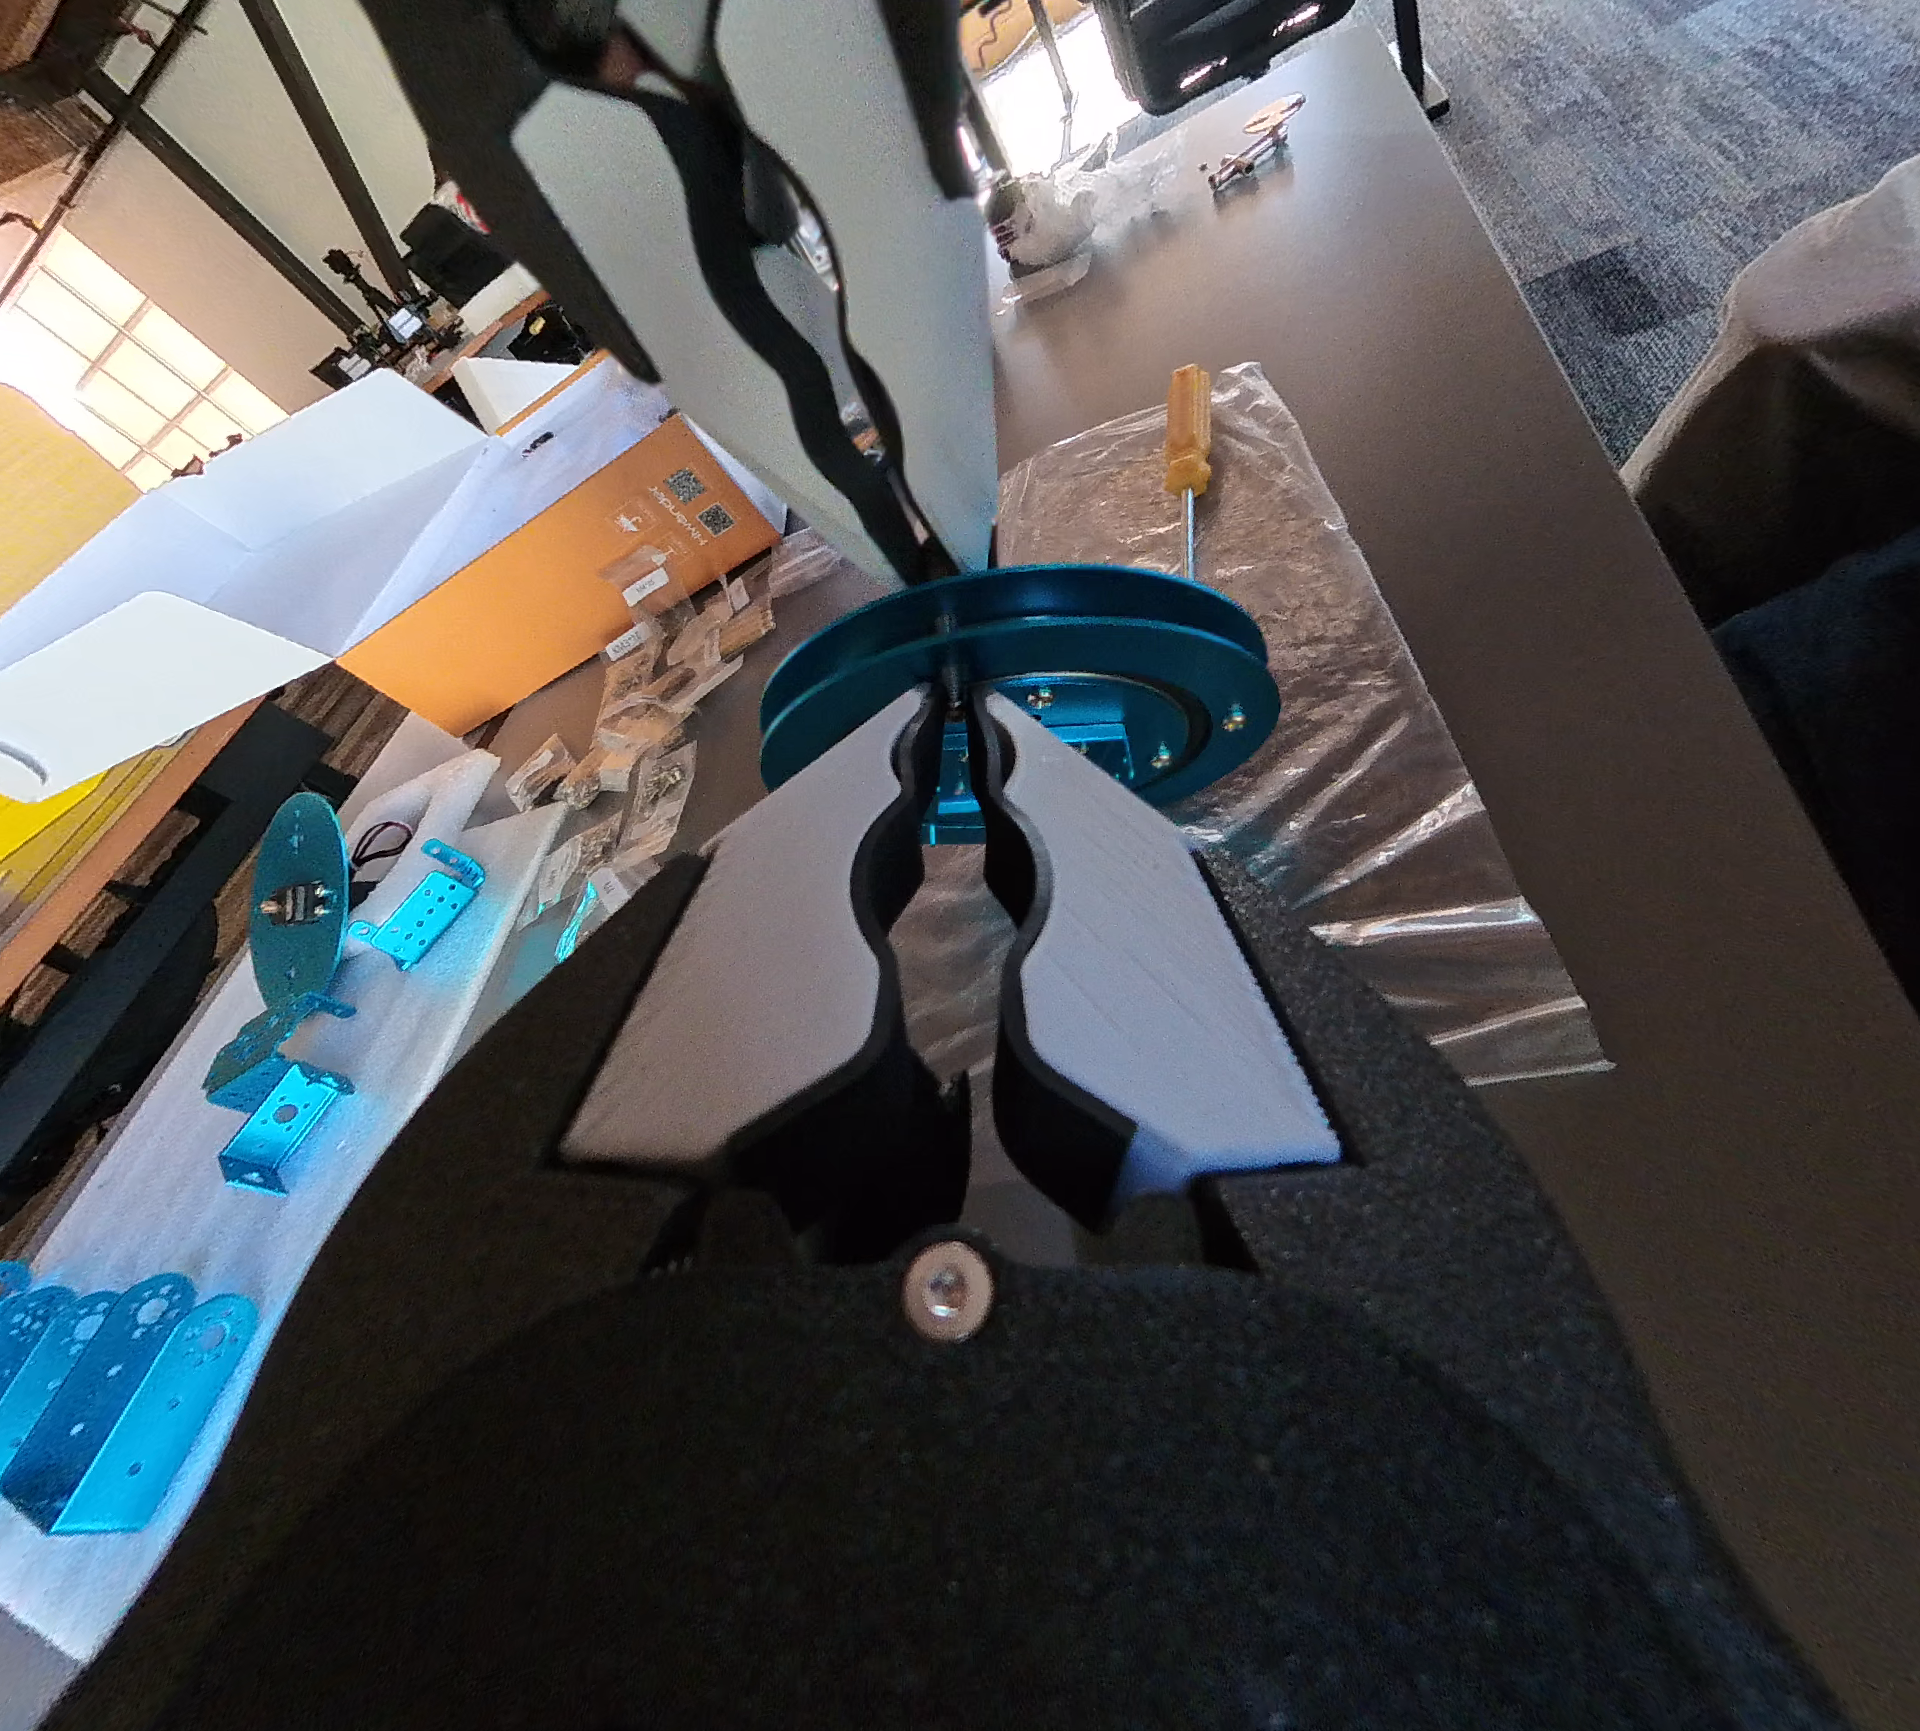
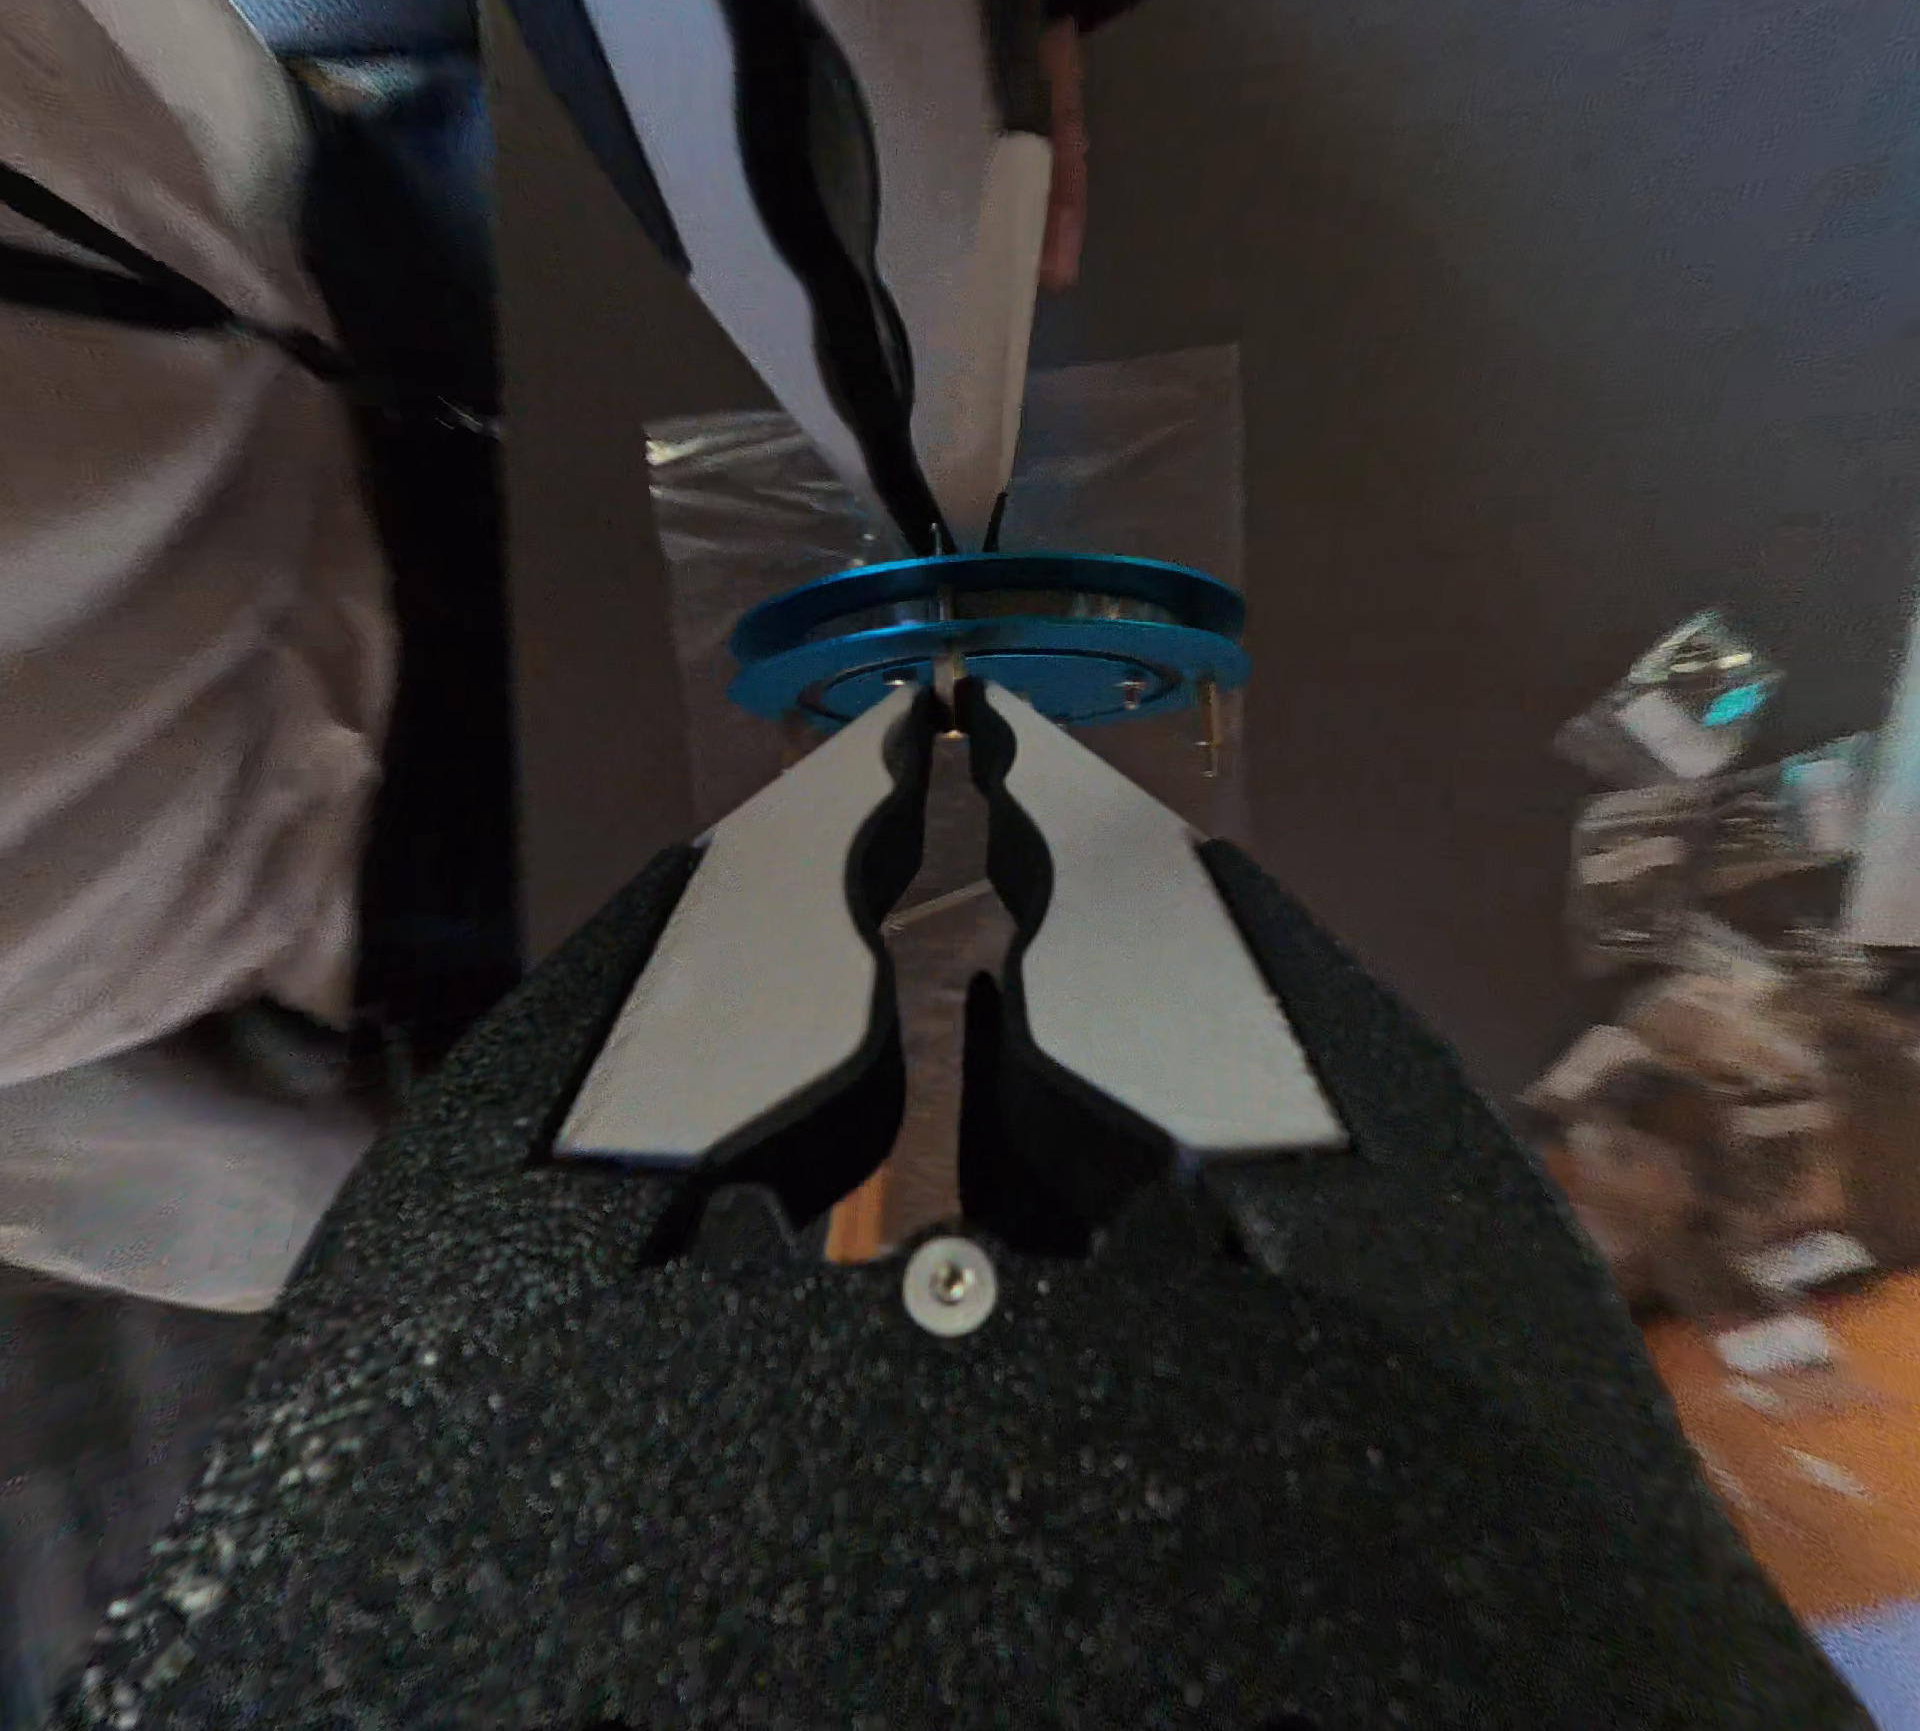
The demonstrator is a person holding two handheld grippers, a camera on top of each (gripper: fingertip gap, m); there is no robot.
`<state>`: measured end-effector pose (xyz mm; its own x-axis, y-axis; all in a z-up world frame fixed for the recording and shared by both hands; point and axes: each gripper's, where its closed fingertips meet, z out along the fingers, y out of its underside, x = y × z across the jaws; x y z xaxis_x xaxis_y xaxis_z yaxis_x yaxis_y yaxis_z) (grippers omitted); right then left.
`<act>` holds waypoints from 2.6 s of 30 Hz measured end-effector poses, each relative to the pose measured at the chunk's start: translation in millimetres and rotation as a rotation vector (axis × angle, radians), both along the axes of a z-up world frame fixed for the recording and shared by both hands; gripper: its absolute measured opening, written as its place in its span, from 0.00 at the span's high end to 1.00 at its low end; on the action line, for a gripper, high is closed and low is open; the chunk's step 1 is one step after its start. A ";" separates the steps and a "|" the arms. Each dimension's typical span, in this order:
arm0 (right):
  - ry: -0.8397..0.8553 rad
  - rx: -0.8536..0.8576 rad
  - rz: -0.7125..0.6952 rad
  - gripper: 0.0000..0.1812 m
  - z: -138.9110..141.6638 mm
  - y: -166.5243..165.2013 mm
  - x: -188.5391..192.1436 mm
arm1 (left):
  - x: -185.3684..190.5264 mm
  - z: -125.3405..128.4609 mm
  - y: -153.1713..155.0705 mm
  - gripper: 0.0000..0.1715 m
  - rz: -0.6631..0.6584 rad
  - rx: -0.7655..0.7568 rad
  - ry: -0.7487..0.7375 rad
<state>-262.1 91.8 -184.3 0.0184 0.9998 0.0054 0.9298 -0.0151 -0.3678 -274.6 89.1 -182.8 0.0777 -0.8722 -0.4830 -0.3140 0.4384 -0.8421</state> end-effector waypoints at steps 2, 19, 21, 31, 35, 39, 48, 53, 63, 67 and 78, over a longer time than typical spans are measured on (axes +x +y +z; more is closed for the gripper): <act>-0.053 0.031 0.036 0.97 -0.6 -2.0 -0.3 | -0.5 -0.2 -0.8 0.98 -0.002 0.007 0.002; -0.019 -0.046 -0.109 0.93 -5.0 -7.8 -4.6 | -0.8 -0.2 0.1 0.98 0.007 -0.016 0.002; -0.083 0.150 -0.042 0.97 -7.0 -0.8 -3.8 | -1.3 -0.4 1.2 0.98 0.010 -0.026 0.001; 0.190 -1.336 -0.617 0.98 5.3 -25.0 -14.0 | -0.6 -0.5 -1.4 0.98 0.011 0.035 0.007; 0.119 -0.658 -0.368 0.92 -3.6 -20.8 -5.7 | 0.3 -0.5 -3.2 0.98 0.002 0.019 0.008; -0.025 -0.144 -0.184 0.97 -5.5 -9.8 -1.2 | -0.2 -0.6 -1.6 0.98 0.007 0.015 0.006; 0.223 -1.490 -0.655 0.96 8.9 -23.8 -11.1 | -0.4 -1.0 -4.9 0.98 0.003 0.050 0.006; 0.137 -0.637 -0.359 0.93 1.0 -22.4 -7.1 | 2.1 -0.5 -7.6 0.98 -0.011 0.033 0.005; 0.080 -0.986 -0.534 0.98 2.2 -25.6 -10.2 | 0.5 -1.9 -8.1 0.98 -0.007 0.044 0.014; 0.234 -1.534 -0.643 0.95 6.4 -32.6 -13.6 | 0.0 -2.8 -11.8 0.98 -0.023 0.047 0.017; -0.019 -0.298 -0.256 0.98 -8.4 -20.0 -1.9 | -0.6 -2.4 -7.4 0.98 -0.006 0.047 0.018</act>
